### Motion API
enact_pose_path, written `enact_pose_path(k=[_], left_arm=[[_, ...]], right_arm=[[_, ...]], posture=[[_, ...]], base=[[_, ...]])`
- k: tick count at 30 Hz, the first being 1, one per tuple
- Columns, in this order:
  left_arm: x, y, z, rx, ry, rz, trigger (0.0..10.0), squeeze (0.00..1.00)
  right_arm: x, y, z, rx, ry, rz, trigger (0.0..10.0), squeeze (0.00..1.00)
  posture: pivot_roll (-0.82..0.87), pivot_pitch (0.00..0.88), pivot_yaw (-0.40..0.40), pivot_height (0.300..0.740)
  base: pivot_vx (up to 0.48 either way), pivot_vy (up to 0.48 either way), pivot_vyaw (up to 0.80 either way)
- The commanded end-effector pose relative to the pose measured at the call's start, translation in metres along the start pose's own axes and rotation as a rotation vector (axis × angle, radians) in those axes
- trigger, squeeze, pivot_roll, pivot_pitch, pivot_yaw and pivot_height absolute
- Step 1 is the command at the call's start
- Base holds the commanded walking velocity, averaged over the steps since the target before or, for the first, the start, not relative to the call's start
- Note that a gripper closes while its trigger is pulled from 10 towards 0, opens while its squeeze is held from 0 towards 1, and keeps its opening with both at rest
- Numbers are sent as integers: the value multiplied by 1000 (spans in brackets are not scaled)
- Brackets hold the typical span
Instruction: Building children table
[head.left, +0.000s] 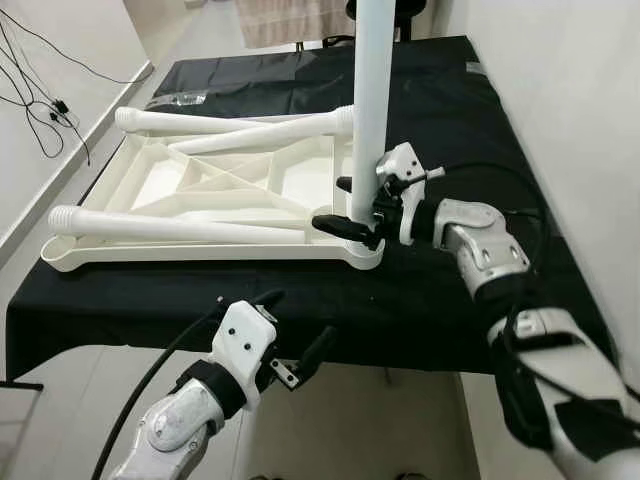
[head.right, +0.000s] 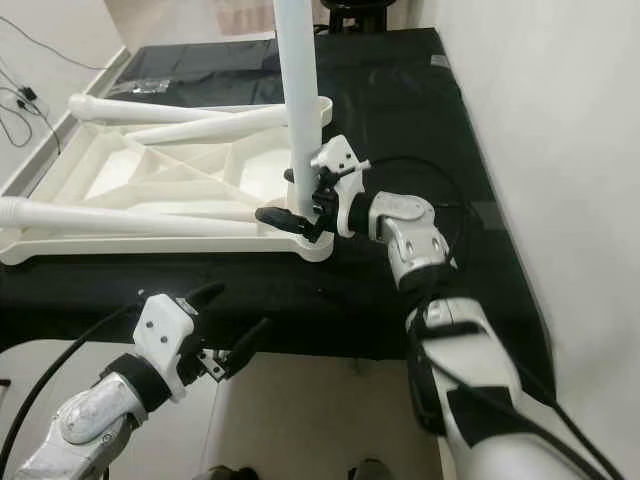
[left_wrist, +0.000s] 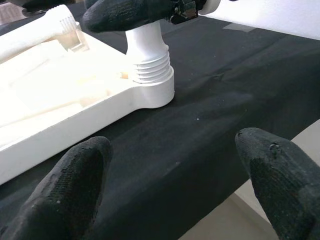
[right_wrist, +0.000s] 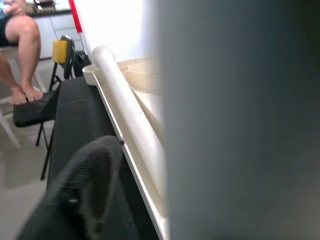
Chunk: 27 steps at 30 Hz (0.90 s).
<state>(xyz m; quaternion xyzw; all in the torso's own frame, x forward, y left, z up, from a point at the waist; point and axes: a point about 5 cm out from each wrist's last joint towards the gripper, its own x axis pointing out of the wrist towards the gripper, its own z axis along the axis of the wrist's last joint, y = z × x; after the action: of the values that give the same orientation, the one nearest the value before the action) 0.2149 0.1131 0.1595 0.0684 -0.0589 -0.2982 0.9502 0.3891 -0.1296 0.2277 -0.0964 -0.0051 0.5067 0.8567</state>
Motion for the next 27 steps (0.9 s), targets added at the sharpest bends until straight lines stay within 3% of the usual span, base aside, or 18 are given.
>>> enact_pose_path(k=[1,8,15,16,17,18,19,20,24,27], left_arm=[[-3,0,-5,-19,15,-1,10000,0],[-6,2,-4,-51,6,5,10000,0],[-14,-2,-10,-94,27,-9,10000,0],[-16,-3,-12,-100,32,-14,10000,0],[-17,-4,-13,-111,36,-25,10000,0],[-17,-4,-13,-111,36,-25,10000,0],[-18,-5,-13,-123,40,-33,10000,0],[-17,-6,-14,-144,40,-46,10000,0],[-13,-6,-16,-147,38,-64,10000,0],[-12,-6,-16,-147,38,-66,10000,0]], right_arm=[[6,5,-1,3,1,54,0,0],[1,1,-4,3,16,40,0,0],[-25,-4,-31,13,47,-111,0,0],[-26,4,-46,44,84,-222,0,0],[-22,14,-60,139,89,-514,0,0],[-22,14,-60,139,89,-514,0,0],[-26,32,-72,275,107,-789,0,0],[-25,78,-85,314,162,-890,0,0],[-7,95,-90,276,168,-754,0,0],[-6,95,-90,274,169,-746,0,0]], posture=[[42,129,50,740],[26,125,50,740],[-2,129,57,740],[-2,132,38,740],[1,136,30,740],[1,136,30,740],[0,136,35,740],[-11,152,59,740],[-39,130,75,740],[-39,130,75,740]], base=[[0,0,0],[0,0,0],[0,0,0],[0,0,0],[0,0,0],[0,0,0],[0,0,0],[0,0,0],[0,0,0],[0,0,0]])
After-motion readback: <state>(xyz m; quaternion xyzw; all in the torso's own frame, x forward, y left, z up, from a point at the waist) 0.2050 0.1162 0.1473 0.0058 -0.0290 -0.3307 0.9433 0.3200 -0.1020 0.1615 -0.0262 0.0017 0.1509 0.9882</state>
